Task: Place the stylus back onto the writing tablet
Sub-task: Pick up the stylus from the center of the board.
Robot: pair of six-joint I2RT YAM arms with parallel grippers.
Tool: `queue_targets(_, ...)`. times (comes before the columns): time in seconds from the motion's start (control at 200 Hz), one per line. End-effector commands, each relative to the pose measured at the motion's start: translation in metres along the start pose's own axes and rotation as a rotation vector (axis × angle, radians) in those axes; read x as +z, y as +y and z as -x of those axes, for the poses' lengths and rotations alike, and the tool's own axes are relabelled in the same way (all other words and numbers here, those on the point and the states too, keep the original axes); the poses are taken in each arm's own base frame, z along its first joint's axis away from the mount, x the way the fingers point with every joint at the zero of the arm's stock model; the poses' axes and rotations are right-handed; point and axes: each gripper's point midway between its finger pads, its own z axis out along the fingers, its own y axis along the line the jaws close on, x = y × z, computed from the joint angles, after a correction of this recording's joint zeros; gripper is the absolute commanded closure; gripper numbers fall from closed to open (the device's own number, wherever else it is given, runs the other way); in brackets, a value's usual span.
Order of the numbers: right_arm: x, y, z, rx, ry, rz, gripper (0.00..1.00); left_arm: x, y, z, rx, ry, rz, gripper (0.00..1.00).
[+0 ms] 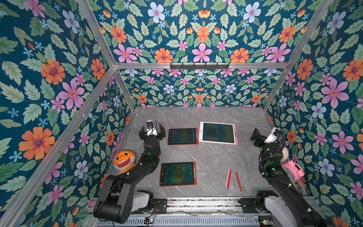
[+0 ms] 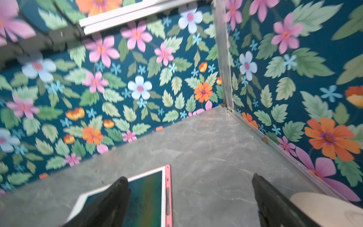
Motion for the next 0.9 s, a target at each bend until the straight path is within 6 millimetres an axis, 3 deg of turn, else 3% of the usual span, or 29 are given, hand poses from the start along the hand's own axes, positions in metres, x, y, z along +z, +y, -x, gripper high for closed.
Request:
queue_targets(0.0, -0.022, -0.019, -0.047, 0.133, 0.274, -0.102, 0.12, -0.003, -0.01, -0.025, -0.031, 0.191, -0.034, 0.0)
queue_targets(0.13, -0.044, -0.005, -0.071, 0.133, 0.545, -0.075, 0.18, -0.01, -0.035, -0.037, -0.077, 0.332, -0.138, 0.0)
queue_targets(0.215, -0.057, 0.006, -0.094, 0.136, 0.728, -0.036, 0.27, -0.023, -0.052, -0.048, -0.073, 0.409, -0.214, 0.01)
queue_targets(0.265, -0.066, 0.01, -0.105, 0.144, 0.822, -0.025, 0.34, -0.033, -0.063, -0.053, -0.067, 0.45, -0.264, 0.03)
queue_targets(0.495, -0.115, 0.004, -0.147, 0.173, 1.1, -0.148, 0.49, -0.094, -0.108, -0.069, -0.083, 0.517, -0.528, 0.06)
queue_targets(0.6, -0.132, 0.006, -0.164, 0.116, 1.219, -0.193, 0.52, -0.114, -0.117, -0.07, -0.087, 0.518, -0.599, 0.06)
queue_targets(0.73, -0.146, 0.002, -0.185, 0.04, 1.3, -0.251, 0.52, -0.124, -0.117, -0.07, -0.087, 0.514, -0.617, 0.06)
queue_targets(0.895, -0.16, -0.003, -0.208, 0.07, 1.365, -0.259, 0.64, -0.131, -0.119, -0.069, -0.08, 0.505, -0.631, 0.06)
